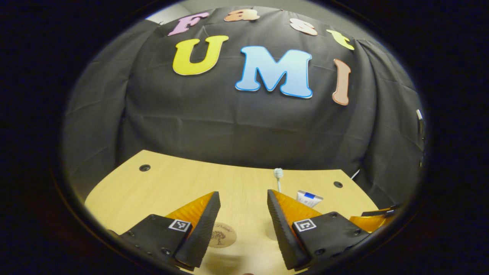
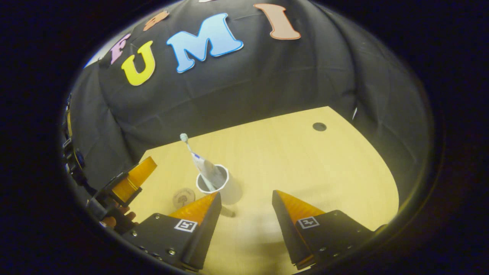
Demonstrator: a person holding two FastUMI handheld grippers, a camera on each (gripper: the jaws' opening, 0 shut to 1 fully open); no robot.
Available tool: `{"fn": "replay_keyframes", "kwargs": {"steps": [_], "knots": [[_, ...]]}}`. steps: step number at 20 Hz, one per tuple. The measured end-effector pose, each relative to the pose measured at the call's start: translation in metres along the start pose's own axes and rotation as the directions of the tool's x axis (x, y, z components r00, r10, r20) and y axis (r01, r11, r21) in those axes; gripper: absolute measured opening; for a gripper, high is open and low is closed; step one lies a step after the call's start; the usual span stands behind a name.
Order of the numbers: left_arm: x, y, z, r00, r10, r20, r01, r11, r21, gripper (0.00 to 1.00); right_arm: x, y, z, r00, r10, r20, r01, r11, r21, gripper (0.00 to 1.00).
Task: Put the toothbrush and toothpaste on the desktop into the cup, then pick up the cup and place it on the coaster on the desktop.
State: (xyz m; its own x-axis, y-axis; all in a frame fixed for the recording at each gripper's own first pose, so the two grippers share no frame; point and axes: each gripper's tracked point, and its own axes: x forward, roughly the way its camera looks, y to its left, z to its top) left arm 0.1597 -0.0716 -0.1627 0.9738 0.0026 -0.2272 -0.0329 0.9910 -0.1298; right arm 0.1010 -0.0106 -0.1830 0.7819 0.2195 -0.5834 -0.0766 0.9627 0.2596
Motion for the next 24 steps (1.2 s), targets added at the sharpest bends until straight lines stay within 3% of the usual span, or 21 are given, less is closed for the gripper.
{"fn": "replay_keyframes", "kwargs": {"steps": [3,14,16,21,22,23,24], "knots": [[-0.019,0.029,0.0,0.999,0.035,-0.007,-0.035,0.999,-0.003,0.83,0.017,0.023,-0.016,0.995,0.025,-0.101,-0.027,1.0,-0.014,0.8],[-0.073,0.141,-0.007,0.984,0.179,-0.028,-0.179,0.984,-0.023,0.83,0.064,0.048,-0.044,0.955,-0.054,-0.292,0.019,0.992,-0.121,0.78],[-0.078,0.158,-0.009,0.979,0.201,-0.032,-0.202,0.979,-0.025,0.83,0.069,0.051,-0.048,0.946,-0.059,-0.318,0.022,0.993,-0.119,0.68],[-0.083,0.183,-0.009,0.972,0.23,-0.042,-0.231,0.973,-0.027,0.83,0.082,0.05,-0.061,0.92,-0.097,-0.38,0.048,0.99,-0.136,0.63],[-0.083,0.186,-0.009,0.972,0.233,-0.046,-0.234,0.972,-0.026,0.87,0.09,0.05,-0.063,0.919,-0.092,-0.384,0.046,0.991,-0.128,0.43],[-0.084,0.19,-0.01,0.971,0.235,-0.049,-0.237,0.971,-0.025,0.87,0.092,0.05,-0.064,0.917,-0.092,-0.388,0.047,0.991,-0.124,0.41],[-0.084,0.193,-0.01,0.97,0.238,-0.051,-0.239,0.971,-0.024,0.87,0.093,0.05,-0.065,0.915,-0.093,-0.392,0.047,0.991,-0.126,0.46]]}}
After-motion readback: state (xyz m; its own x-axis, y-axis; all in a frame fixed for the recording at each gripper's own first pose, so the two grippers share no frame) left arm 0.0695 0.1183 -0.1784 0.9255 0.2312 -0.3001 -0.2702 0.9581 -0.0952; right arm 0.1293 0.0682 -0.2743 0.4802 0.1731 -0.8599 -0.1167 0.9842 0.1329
